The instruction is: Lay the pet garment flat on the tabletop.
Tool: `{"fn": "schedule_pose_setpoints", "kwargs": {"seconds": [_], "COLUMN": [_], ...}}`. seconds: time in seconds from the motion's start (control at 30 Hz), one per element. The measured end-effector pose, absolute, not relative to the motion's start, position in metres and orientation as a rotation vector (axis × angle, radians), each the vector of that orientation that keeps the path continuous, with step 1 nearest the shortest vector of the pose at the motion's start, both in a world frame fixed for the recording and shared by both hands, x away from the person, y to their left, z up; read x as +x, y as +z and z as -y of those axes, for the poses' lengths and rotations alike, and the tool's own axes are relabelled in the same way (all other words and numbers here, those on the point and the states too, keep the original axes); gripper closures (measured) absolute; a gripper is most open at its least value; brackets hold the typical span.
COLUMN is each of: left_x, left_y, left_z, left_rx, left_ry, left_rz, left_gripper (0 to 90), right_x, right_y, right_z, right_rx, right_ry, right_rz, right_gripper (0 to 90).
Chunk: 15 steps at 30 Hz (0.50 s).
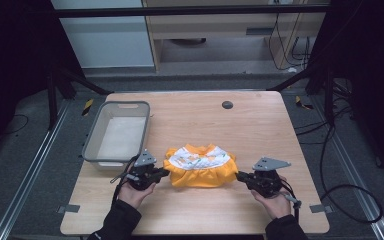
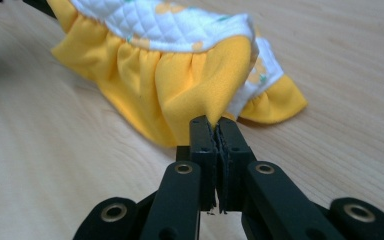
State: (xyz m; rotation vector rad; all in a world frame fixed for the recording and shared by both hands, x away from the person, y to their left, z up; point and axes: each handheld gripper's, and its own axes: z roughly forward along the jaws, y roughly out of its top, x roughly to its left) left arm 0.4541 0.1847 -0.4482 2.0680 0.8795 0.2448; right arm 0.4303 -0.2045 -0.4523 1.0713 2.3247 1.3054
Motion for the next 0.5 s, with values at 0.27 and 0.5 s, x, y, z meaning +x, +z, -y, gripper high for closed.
{"fn": "schedule_pose_setpoints", "kwargs": {"seconds": [0.27, 0.5], "left_x": [0.404, 0.392], "left_y": [-0.451, -0.463], "left_z": [-0.192, -0.193], "left_rx": [2.165, 2.182], "left_ry": [0.184, 0.239], "left_rz": [-0.909, -0.95], "left_gripper": [85.9, 71.4], "right_x": [0.394, 0.392], "right_y": [-0.442, -0.472], "right_z": [0.213, 0.208], "right_rx": [1.071, 1.119], "right_ry": [1.374, 1.184], "right_rz": [-2.407, -2.523], "right_gripper": [87.3, 81.2]}}
